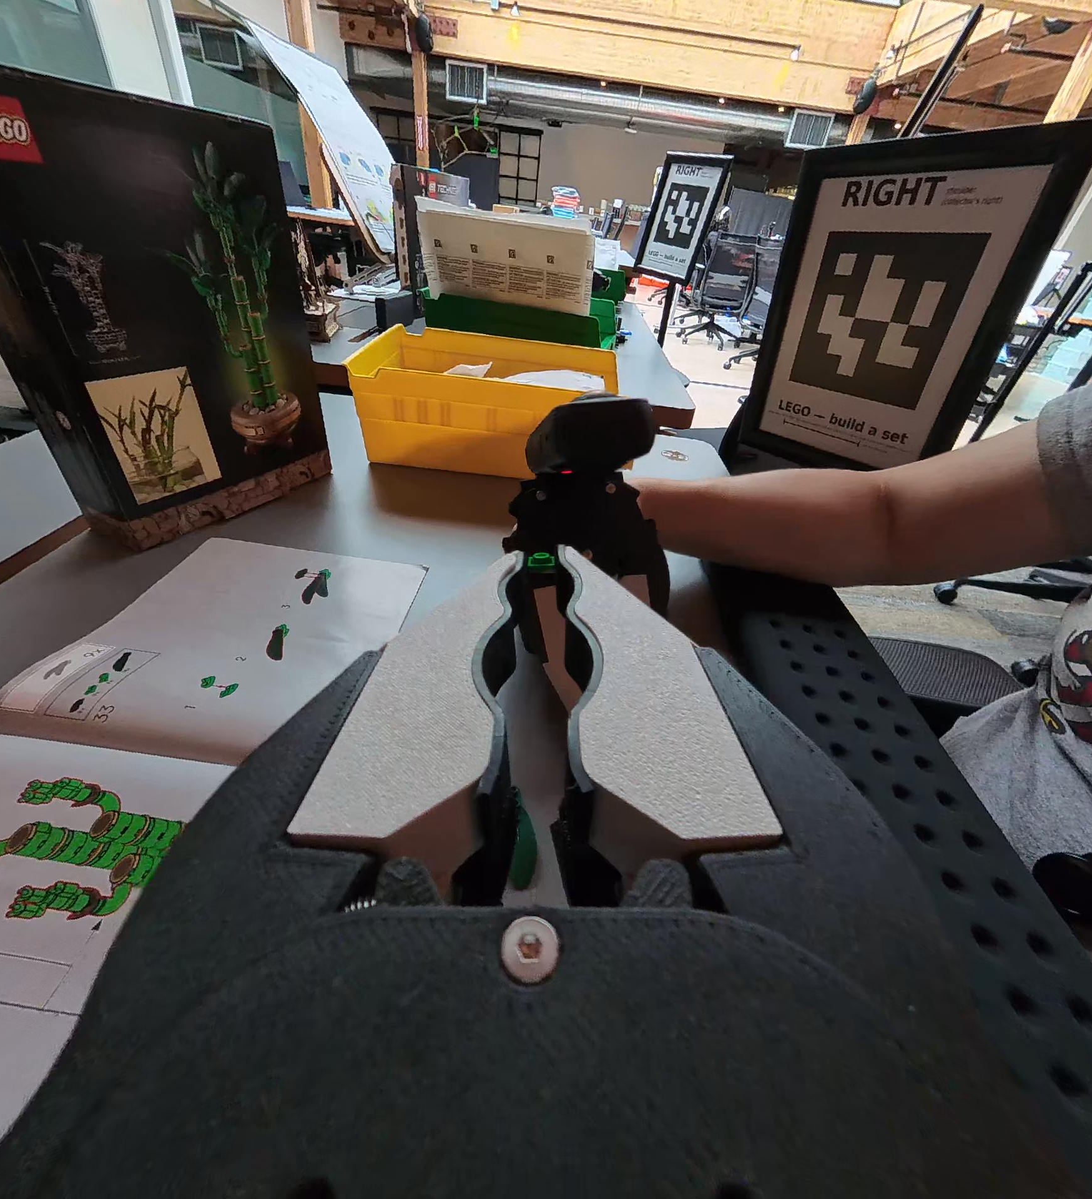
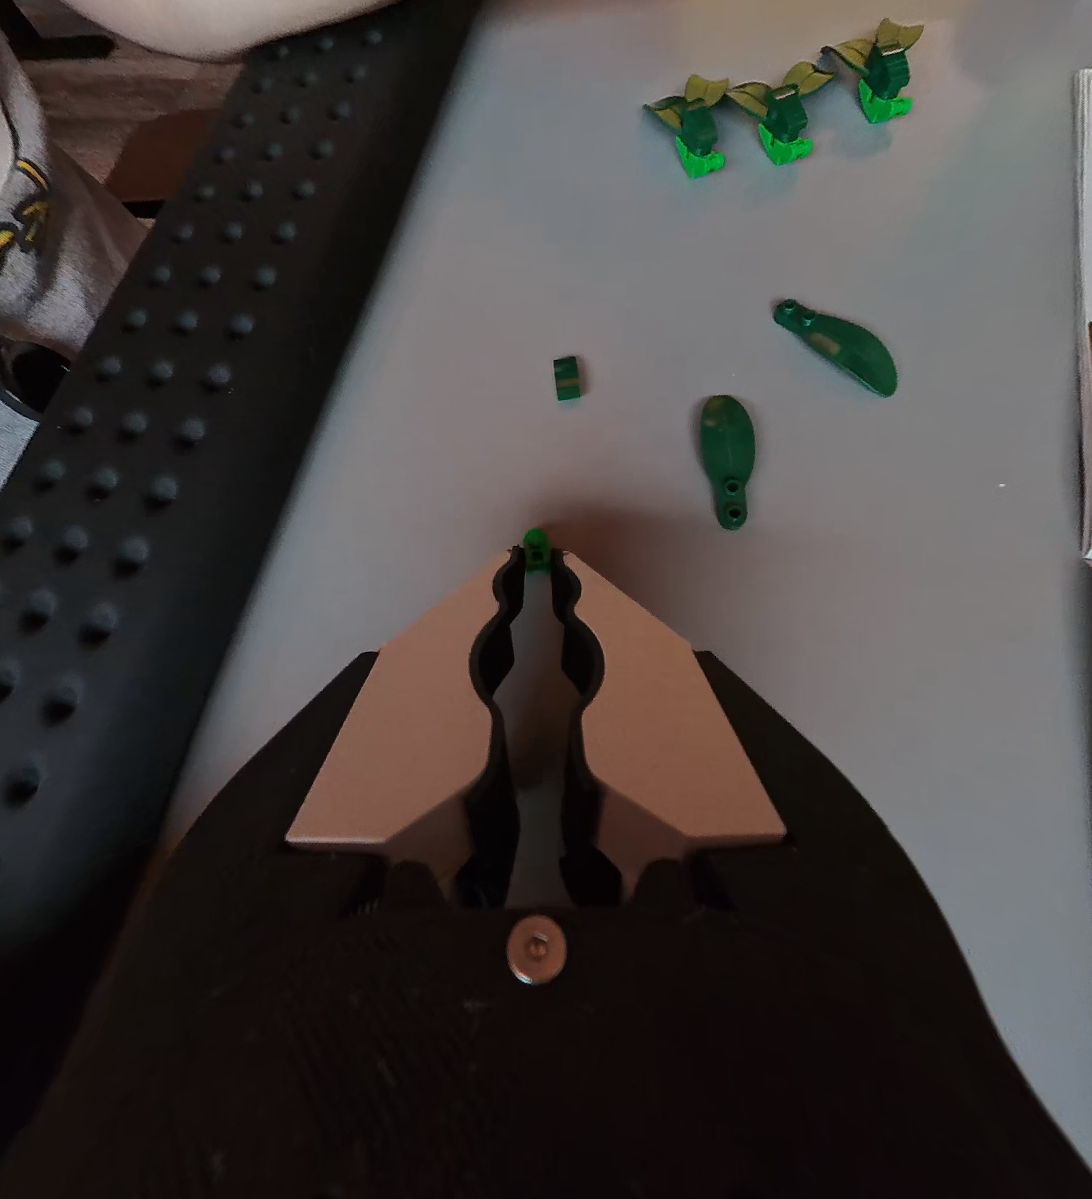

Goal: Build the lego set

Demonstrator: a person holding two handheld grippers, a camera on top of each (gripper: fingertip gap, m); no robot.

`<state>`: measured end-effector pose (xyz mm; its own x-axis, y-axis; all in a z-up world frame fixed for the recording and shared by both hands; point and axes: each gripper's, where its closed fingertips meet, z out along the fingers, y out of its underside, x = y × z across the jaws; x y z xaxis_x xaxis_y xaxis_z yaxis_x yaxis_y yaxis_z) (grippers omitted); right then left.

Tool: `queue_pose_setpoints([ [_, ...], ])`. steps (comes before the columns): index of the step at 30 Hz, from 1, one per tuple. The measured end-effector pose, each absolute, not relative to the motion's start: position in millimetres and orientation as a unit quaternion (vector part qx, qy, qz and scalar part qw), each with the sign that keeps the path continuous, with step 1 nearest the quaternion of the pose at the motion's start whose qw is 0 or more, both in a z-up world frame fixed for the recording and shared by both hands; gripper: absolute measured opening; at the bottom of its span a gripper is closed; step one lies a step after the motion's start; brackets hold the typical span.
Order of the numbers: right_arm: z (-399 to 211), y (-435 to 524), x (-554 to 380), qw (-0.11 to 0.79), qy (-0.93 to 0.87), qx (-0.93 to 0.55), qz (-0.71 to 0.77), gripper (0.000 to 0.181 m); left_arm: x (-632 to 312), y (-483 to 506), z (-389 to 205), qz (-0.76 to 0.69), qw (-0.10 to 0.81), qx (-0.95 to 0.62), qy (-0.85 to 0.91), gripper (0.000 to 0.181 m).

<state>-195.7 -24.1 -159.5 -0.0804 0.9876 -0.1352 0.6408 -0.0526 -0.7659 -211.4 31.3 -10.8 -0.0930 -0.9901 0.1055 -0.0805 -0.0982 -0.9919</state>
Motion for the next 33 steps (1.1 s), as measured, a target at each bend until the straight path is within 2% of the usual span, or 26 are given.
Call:
queue_pose_setpoints([
  [1, -156.8, -24.6, -194.5, 0.244, -0.637, -0.634, 0.364, 0.007, -210.7, 31.1, -14.5, -0.524, 0.426, -0.522, 0.522, 0.005],
  [10, -80.4, 24.2, -172.3, 0.434, -0.519, -0.638, 0.369, 0.006, -200.4, 20.5, -52.6, -0.473, 0.372, -0.543, 0.586, 0.006],
  [18, -59.5, 31.0, -176.7, 0.465, -0.473, -0.635, 0.396, 0.006, -193.4, 14.2, -52.5, -0.481, 0.38, -0.524, 0.591, 0.006],
  [27, -39.0, 19.6, -190.0, 0.518, -0.511, -0.601, 0.331, 0.006, -192.0, 10.0, -32.0, -0.47, 0.448, -0.475, 0.594, 0.006],
  [33, -25.1, 17.7, -188.6, 0.547, -0.511, -0.589, 0.305, 0.006, -193.1, 7.3, -26.0, -0.473, 0.46, -0.462, 0.593, 0.006],
])
